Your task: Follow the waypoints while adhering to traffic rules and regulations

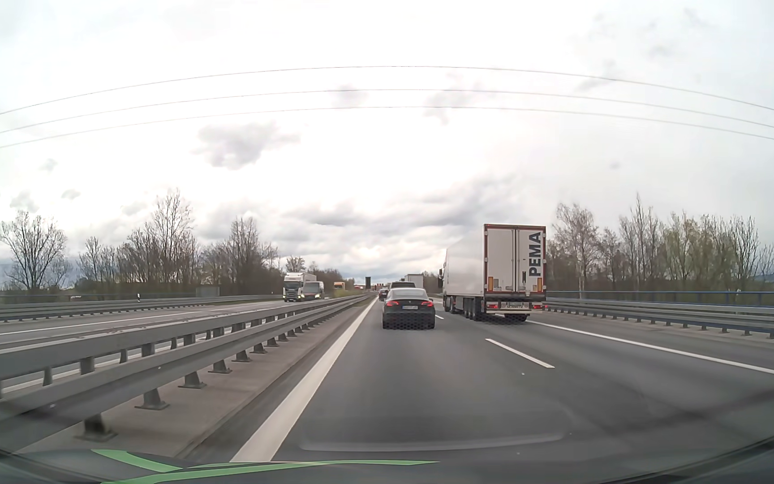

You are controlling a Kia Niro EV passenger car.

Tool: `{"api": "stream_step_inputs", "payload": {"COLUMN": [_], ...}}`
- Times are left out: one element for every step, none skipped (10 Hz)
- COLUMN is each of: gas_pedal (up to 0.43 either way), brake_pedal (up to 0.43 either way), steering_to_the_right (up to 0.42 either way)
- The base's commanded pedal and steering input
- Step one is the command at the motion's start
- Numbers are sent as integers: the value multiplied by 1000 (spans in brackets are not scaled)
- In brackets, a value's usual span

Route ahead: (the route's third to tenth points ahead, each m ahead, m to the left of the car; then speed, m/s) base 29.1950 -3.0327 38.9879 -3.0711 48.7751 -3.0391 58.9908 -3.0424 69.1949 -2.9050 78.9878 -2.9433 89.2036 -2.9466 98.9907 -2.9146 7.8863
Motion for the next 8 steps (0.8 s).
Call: {"api": "stream_step_inputs", "payload": {"gas_pedal": [110, 110, 110, 110, 110, 110, 110, 110], "brake_pedal": [0, 0, 0, 0, 0, 0, 0, 0], "steering_to_the_right": [-1, -1, -1, -1, -2, -2, -2, -2]}}
